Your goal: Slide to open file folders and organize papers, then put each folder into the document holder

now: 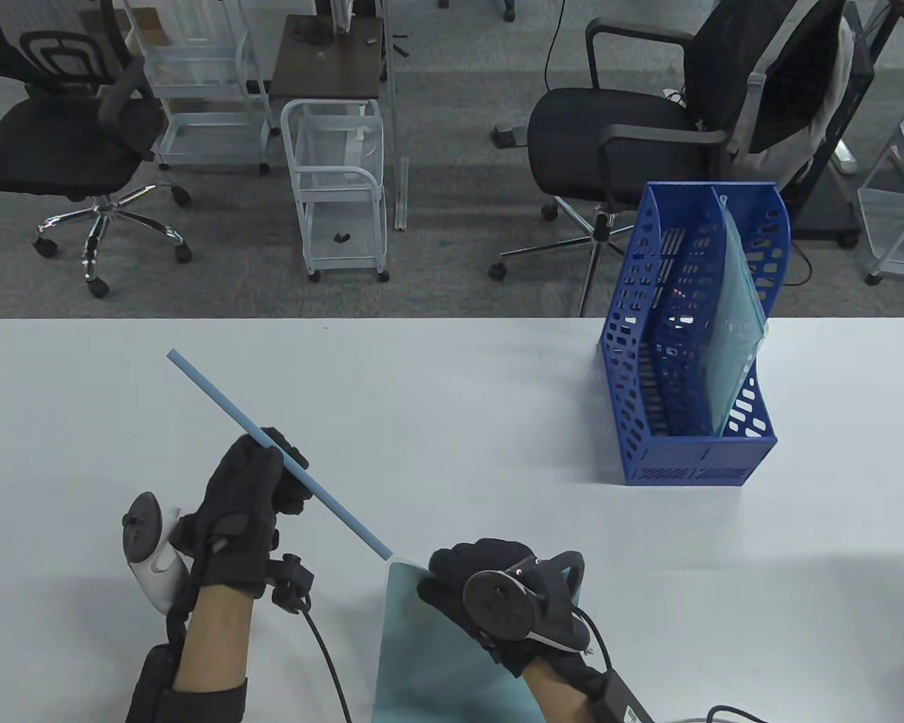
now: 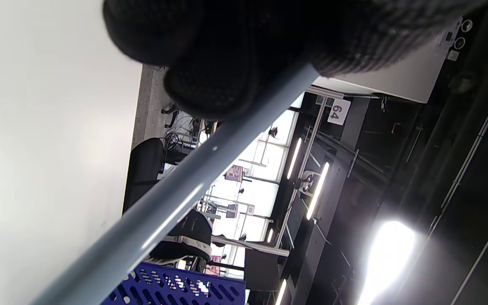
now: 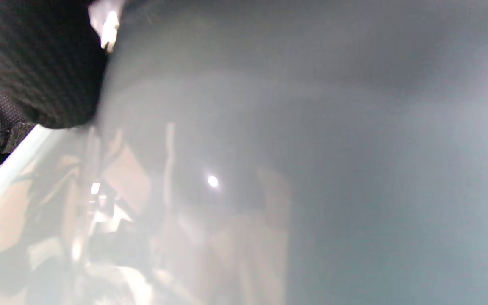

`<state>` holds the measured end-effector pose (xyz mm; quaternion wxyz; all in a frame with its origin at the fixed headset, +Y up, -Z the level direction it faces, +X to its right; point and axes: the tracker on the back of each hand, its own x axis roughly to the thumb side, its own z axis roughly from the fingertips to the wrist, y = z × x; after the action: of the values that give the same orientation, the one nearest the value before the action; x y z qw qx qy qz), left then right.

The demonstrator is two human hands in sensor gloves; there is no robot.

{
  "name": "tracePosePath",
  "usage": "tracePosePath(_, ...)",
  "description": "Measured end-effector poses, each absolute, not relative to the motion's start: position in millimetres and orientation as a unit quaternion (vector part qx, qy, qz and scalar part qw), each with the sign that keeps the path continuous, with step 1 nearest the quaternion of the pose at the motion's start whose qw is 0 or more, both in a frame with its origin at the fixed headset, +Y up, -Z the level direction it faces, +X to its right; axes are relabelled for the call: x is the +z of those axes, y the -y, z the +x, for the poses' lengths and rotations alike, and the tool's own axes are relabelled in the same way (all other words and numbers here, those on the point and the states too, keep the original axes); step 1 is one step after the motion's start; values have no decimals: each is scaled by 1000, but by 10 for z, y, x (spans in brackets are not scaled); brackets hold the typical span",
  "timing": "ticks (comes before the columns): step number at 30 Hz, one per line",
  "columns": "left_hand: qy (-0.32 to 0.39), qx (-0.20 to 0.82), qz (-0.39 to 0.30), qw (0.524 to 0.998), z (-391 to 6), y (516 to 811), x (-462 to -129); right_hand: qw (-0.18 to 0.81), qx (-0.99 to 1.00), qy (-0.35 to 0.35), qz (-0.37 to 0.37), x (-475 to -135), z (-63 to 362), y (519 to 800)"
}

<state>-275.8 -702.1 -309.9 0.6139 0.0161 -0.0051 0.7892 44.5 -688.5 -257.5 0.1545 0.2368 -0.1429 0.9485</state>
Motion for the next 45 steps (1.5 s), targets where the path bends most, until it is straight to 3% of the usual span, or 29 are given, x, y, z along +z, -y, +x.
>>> tracePosePath(8, 19, 767, 25, 641, -2731, 6916, -3068, 147, 950, 139, 238, -2570, 424, 6888)
tracePosePath(17, 107, 609, 9, 786, -2315, 6681, -3020, 127, 952, 129, 247, -2551, 370, 6886)
tracePosePath(23, 180, 482, -73, 854, -1822, 6769, -3017, 168, 952, 114, 228, -2612, 479, 6903)
tracePosePath(32, 177, 432, -191, 863, -1615, 6981, -3038, 280, 946, 103, 124, -2782, 896, 6923)
tracePosePath(45, 191, 362, -270, 871, -1536, 7069, -3053, 368, 923, 109, 25, -2878, 1300, 6959)
